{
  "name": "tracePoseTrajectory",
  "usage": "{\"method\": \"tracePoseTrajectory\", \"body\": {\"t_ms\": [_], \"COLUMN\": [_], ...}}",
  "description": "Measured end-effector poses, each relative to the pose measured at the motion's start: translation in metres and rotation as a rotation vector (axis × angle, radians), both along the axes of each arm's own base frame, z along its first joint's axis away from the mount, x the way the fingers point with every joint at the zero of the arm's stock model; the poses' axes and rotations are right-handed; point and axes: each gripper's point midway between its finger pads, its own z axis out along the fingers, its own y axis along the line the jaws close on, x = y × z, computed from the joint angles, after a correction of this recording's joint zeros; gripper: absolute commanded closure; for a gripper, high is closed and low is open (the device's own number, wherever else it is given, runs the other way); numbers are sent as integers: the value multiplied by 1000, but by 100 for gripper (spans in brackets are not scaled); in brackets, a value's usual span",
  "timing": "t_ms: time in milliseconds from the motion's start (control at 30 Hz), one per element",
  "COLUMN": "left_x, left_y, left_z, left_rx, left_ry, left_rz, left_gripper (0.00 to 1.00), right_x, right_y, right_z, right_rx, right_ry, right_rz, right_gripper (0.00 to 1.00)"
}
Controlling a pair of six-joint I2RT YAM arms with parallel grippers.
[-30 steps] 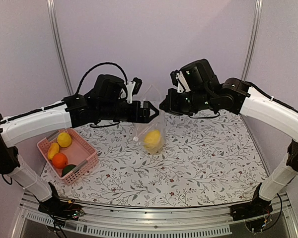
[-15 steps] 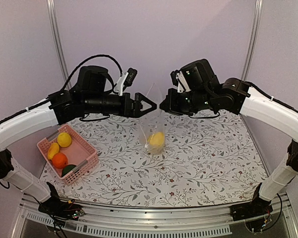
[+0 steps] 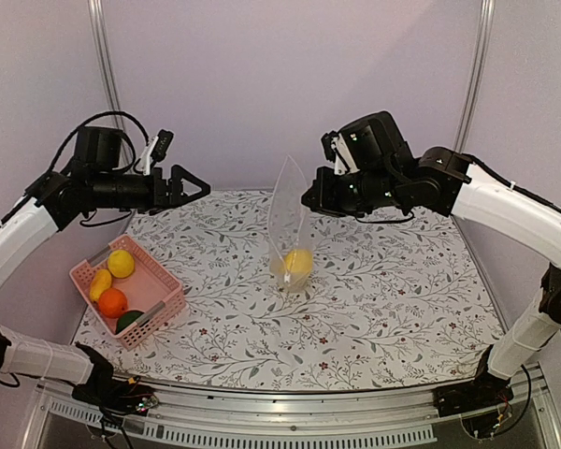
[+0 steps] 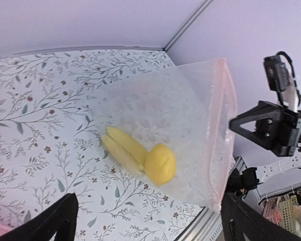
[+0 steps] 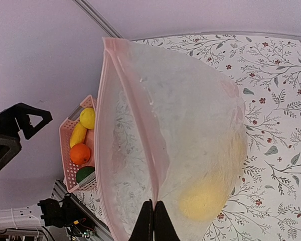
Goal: Place the food in the zip-top bag and seal the zipper
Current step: Pick up the fake fruit from the bin.
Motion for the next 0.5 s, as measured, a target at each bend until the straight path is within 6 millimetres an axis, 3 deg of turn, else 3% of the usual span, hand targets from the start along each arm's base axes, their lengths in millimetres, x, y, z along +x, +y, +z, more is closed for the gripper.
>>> {"method": "tracePoseTrajectory", "body": {"t_ms": [200,367,500], "left_x": [34,49,49], "left_y": [94,172,212], "left_z": [-71,-114,-140], "left_rx": [152,287,398], "left_ry": [179,276,330], "left_rz": [295,551,687], "left_gripper": [0,0,0], "right_x": [0,1,0], "right_y": [-1,0,-2], "right_z": [0,-1,-5], "right_rx": [-3,-6,-15], "right_ry": [-3,-9,-12], "right_rz": [-2,1,2], "right_gripper": [100,100,100]}}
